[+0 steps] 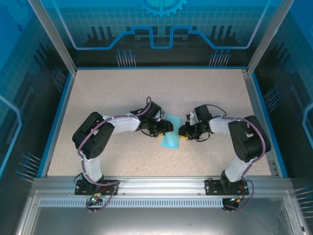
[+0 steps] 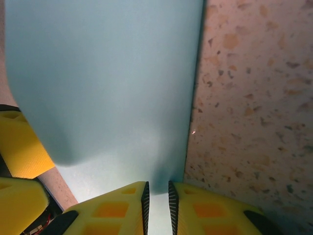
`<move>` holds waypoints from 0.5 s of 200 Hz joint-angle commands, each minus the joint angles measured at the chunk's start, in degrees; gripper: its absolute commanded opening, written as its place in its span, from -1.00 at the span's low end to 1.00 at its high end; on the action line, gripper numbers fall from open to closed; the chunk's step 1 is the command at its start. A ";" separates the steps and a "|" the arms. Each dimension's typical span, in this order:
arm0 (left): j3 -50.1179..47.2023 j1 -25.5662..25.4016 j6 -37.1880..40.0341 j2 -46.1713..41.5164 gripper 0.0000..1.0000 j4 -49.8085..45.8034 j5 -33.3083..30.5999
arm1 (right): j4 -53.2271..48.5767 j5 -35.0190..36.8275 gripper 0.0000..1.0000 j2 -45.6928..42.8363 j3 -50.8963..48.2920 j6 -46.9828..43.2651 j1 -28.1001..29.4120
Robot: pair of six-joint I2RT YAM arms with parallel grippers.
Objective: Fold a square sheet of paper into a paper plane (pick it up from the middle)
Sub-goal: Fold the triangle a second time at the center of the table.
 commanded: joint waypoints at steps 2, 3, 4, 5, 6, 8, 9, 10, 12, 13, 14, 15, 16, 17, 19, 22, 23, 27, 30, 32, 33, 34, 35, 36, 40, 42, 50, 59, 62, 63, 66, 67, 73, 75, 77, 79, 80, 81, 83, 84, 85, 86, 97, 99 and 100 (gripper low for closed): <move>-0.28 0.89 -0.76 -0.26 0.24 4.48 3.15 | -3.37 1.35 -0.57 -0.46 -1.21 -0.87 -0.98; -0.18 0.94 -0.76 -0.17 0.24 4.63 3.18 | -3.36 1.36 -0.57 -0.46 -1.25 -0.88 -1.02; -0.13 1.01 -0.76 -0.08 0.24 4.70 3.24 | -3.35 1.37 -0.57 -0.46 -1.22 -0.88 -1.00; -0.11 1.08 -0.71 -0.04 0.24 4.78 3.27 | -3.35 1.33 -0.57 -0.46 -1.25 -0.89 -0.98; -0.05 1.17 -0.74 0.03 0.24 4.87 3.24 | -3.39 1.31 -0.57 -0.46 -1.22 -0.89 -0.98; 0.06 1.27 -0.58 0.19 0.24 4.93 3.31 | -3.36 1.36 -0.57 -0.46 -1.15 -0.89 -1.02; 0.16 1.39 -0.49 0.27 0.23 4.94 3.35 | -3.40 1.37 -0.57 -0.50 -1.17 -0.89 -1.00; 0.22 1.41 -0.45 0.36 0.23 4.90 3.33 | -3.42 1.38 -0.57 -0.48 -1.18 -0.89 -1.03; 0.43 1.49 -0.18 0.47 0.24 4.87 3.31 | -3.39 1.38 -0.57 -0.46 -1.19 -0.89 -1.05; 0.53 1.54 -0.12 0.55 0.24 4.78 3.26 | -3.41 1.38 -0.57 -0.46 -1.19 -0.89 -1.01; 0.62 1.62 0.00 0.58 0.24 4.73 3.19 | -3.38 1.38 -0.57 -0.50 -1.19 -0.89 -1.04; 0.66 1.65 0.11 0.60 0.24 4.71 3.20 | -3.36 1.38 -0.57 -0.48 -1.15 -0.89 -1.01; 0.77 1.67 0.25 0.70 0.24 4.65 3.16 | -3.36 1.38 -0.57 -0.47 -1.17 -0.85 -0.99; 0.83 1.72 0.36 0.75 0.24 4.63 3.15 | -3.35 1.38 -0.57 -0.46 -1.18 -0.82 -0.98; 0.98 1.92 0.51 0.83 0.25 4.63 3.17 | -3.35 1.34 -0.57 -0.50 -1.17 -0.81 -1.00; 1.05 2.07 0.62 1.09 0.26 4.76 3.25 | -3.35 1.30 -0.57 -0.54 -1.14 -0.80 -1.06; 1.14 2.10 0.63 1.12 0.26 4.81 3.28 | -3.35 1.29 -0.57 -0.54 -1.17 -0.80 -1.02; 1.28 2.32 0.65 1.37 0.27 5.18 3.71 | -3.30 1.25 -0.57 -0.55 -1.15 -0.80 -1.02; 1.44 2.45 0.65 1.67 0.27 5.63 4.19 | -3.26 1.28 -0.57 -0.62 -1.11 -0.74 -0.99; 1.53 2.54 0.65 1.85 0.27 5.95 4.56 | -3.26 1.24 -0.57 -0.63 -1.10 -0.78 -1.04; 1.56 2.64 0.60 1.94 0.27 6.07 4.81 | -3.26 1.22 -0.57 -0.63 -1.10 -0.79 -1.05; 1.62 2.65 0.67 2.07 0.27 6.21 4.98 | -3.30 1.21 -0.57 -0.63 -1.10 -0.80 -1.06; 1.73 2.69 0.70 2.14 0.27 6.28 5.19 | -3.24 1.21 -0.57 -0.63 -1.10 -0.80 -1.06; 1.84 2.72 0.68 2.17 0.27 6.36 5.39 | -3.25 1.21 -0.57 -0.63 -1.10 -0.80 -1.06; 2.27 2.86 0.70 2.55 0.27 6.47 5.94 | -3.26 1.20 -0.57 -0.64 -1.10 -0.80 -1.09; 2.48 2.90 0.79 2.71 0.26 6.36 6.18 | -3.26 1.16 -0.57 -0.72 -1.17 -0.80 -1.07; 3.24 2.96 1.31 3.14 0.27 5.57 6.46 | -3.35 1.13 -0.58 -0.72 -1.02 -0.81 -1.05; 3.35 2.98 1.37 3.34 0.26 5.30 6.65 | -3.39 1.03 -0.58 -0.81 -0.76 -0.80 -1.00; 3.34 2.93 1.29 3.35 0.26 5.38 6.83 | -3.45 0.98 -0.58 -0.81 -0.70 -0.80 -1.05; 3.34 2.92 1.23 3.35 0.26 5.43 6.87 | -3.49 0.96 -0.58 -0.81 -0.64 -0.80 -1.01; 3.30 2.98 1.07 3.35 0.26 5.44 7.13 | -3.52 0.87 -0.58 -0.88 -0.61 -0.80 -1.04; 3.28 3.00 1.04 3.30 0.26 5.55 7.24 | -3.48 0.82 -0.57 -0.89 -0.59 -0.85 -1.01; 3.03 2.87 0.64 3.26 0.24 6.09 8.06 | -3.26 0.53 -0.57 -1.07 -0.58 -0.80 -0.99; 2.89 2.84 0.40 3.22 0.24 6.29 8.36 | -3.13 0.38 -0.57 -1.18 -0.55 -0.76 -0.98; 2.73 2.85 0.13 3.18 0.23 6.58 8.68 | -3.03 0.25 -0.57 -1.30 -0.57 -0.68 -1.04; 2.51 2.86 -0.08 3.17 0.22 6.81 8.91 | -2.96 0.17 -0.57 -1.44 -0.57 -0.64 -1.06; 2.44 2.84 -0.29 3.13 0.21 6.89 9.05 | -2.93 0.12 -0.57 -1.52 -0.58 -0.63 -1.01; 2.37 2.88 -0.43 3.11 0.21 6.97 9.12 | -2.88 0.05 -0.56 -1.60 -0.53 -0.63 -1.04; 2.22 2.84 -0.68 3.02 0.21 7.15 9.22 | -2.83 -0.10 -0.56 -1.73 -0.56 -0.63 -1.03; 2.08 2.88 -0.81 2.97 0.20 7.19 9.25 | -2.78 -0.15 -0.56 -1.80 -0.57 -0.63 -1.00; 2.01 2.86 -0.91 2.94 0.20 7.30 9.31 | -2.76 -0.22 -0.55 -1.88 -0.57 -0.63 -0.99; 1.89 2.89 -1.01 2.88 0.20 7.40 9.34 | -2.70 -0.25 -0.55 -1.92 -0.57 -0.63 -0.98; 0.50 2.83 -2.26 2.26 0.17 8.18 9.59 | -2.10 -0.82 -0.49 -2.94 -0.42 -0.87 -0.86; 0.17 2.79 -2.50 2.17 0.17 8.50 9.62 | -2.18 -0.88 -0.48 -3.17 -0.41 -0.99 -0.81; 0.00 2.76 -2.59 2.10 0.17 8.70 9.67 | -2.19 -0.81 -0.48 -3.26 -0.40 -1.03 -0.81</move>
